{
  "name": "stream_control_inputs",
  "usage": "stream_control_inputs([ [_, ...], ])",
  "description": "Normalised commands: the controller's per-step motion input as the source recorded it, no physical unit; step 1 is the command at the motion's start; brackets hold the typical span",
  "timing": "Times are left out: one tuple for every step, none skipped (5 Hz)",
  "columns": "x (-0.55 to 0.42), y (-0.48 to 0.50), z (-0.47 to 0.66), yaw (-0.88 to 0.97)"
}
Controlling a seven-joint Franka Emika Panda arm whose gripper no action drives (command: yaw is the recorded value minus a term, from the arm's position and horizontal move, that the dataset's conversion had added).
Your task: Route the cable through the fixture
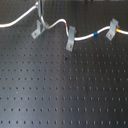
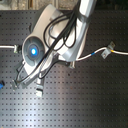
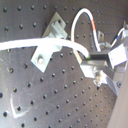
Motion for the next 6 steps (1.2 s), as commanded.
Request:
stream_control_inputs([
  [-0.223,-0.032,0.09,0.15],
  [-0.318,-0.151,0.01,0.00],
  [-0.293,-0.162,0.01,-0.01],
  [-0.272,-0.151,0.01,-0.03],
  [-0.307,-0.177,0.04,-0.07],
  [-0.225,-0.186,0.16,-0.06],
])
